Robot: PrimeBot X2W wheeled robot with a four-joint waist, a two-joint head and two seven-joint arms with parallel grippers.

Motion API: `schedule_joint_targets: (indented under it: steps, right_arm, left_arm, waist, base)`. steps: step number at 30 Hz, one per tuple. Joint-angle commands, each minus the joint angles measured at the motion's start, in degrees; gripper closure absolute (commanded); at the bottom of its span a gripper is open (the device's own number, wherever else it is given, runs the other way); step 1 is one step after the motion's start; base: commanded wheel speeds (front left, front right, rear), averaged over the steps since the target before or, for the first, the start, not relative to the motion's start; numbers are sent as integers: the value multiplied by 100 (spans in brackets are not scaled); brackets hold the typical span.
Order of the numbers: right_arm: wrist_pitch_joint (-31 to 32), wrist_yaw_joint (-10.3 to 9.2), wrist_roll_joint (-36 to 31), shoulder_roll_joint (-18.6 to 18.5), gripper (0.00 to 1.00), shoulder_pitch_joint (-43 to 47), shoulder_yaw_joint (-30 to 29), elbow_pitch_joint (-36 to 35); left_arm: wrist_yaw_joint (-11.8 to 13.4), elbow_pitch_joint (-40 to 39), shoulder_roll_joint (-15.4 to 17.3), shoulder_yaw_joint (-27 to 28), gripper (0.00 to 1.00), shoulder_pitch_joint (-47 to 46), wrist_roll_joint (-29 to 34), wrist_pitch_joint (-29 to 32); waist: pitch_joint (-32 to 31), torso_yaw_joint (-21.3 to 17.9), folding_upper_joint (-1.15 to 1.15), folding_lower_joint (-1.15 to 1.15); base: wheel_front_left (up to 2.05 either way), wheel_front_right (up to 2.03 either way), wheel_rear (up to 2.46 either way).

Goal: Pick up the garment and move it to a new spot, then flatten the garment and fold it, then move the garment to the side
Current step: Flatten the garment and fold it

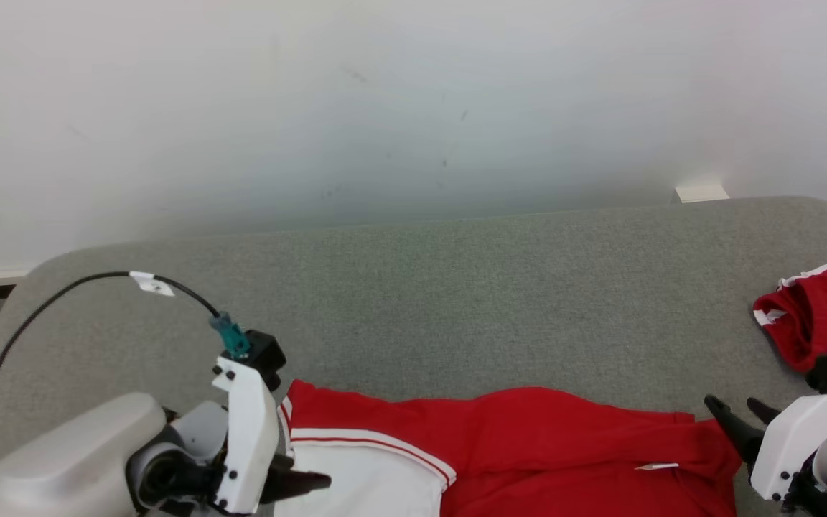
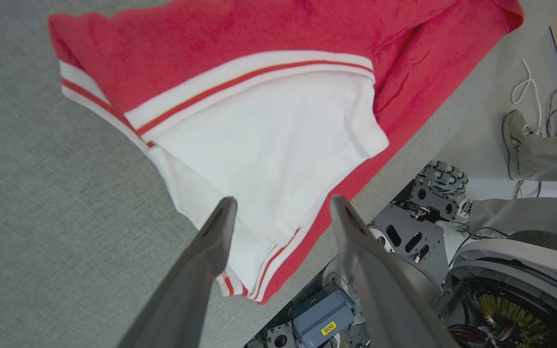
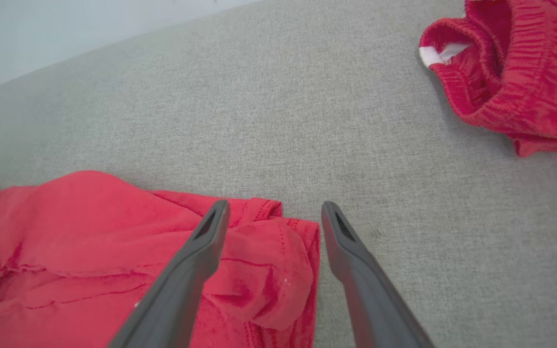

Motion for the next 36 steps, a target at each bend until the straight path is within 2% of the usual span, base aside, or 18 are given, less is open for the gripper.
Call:
schedule_joint_targets:
  steps: [1,6,10,14,21,24,26,27,30,33,36]
  right_arm:
    - [-139,-13,-59,-70,0,83,-132,-167]
    - [-552,-13,-202,-113,0,206,-581,-701]
    - [-1075,-13,-514,-29,0,368,-1021,-1182]
    - [-1743,-13,-920,138,0,686,-1590,-1742]
    - [-2524,-13,-1642,799,0,1516,-2492,-2585]
    - [-2615,-13,-1899,1072,0,1875,-2761,-2809]
    - [-2593,-13,-2028,1200,0,2113,-2866,-2898]
    - [-2593,-13,-2028,1200,0,2113,-2866,-2898]
    - [-2524,-13,-2130,1355,0,2440,-2910,-2981]
    - [-2536,-13,-2267,1433,0,2694,-2948,-2976]
    - [-2616,-13,-2337,1535,0,2799,-3060,-2913]
  left_arm:
    - [10,-33,74,67,0,-64,155,-214]
    - [13,68,204,372,0,-111,517,-1292]
    - [264,173,262,699,0,76,854,-2425]
    - [726,124,339,971,0,358,1180,-3569]
    - [1624,-261,456,1573,0,1104,1254,-5235]
    - [1981,-571,432,1925,0,1469,1329,-5504]
    - [2178,-852,306,2280,0,1765,1532,-5544]
    - [2178,-852,306,2280,0,1765,1532,-5544]
    - [2321,-1296,23,3053,0,2369,2114,-5542]
    - [2257,-1550,-425,3827,0,3116,2586,-5544]
    - [2075,-1629,-921,4470,0,3768,3068,-5545]
  waist:
    - [-22,21,0,0]
    - [-79,48,0,0]
    - [-111,74,0,0]
    - [-120,145,0,0]
    - [-81,284,0,0]
    - [-68,328,0,0]
    - [-44,370,0,0]
    - [-44,370,0,0]
    - [5,431,0,0]
    - [47,442,0,0]
    - [72,408,0,0]
  base:
    - [0,0,0]
    - [0,0,0]
    - [0,0,0]
    - [0,0,0]
    - [0,0,0]
    - [0,0,0]
    - [0,0,0]
    - [0,0,0]
    - [0,0,0]
    - [0,0,0]
    - [0,0,0]
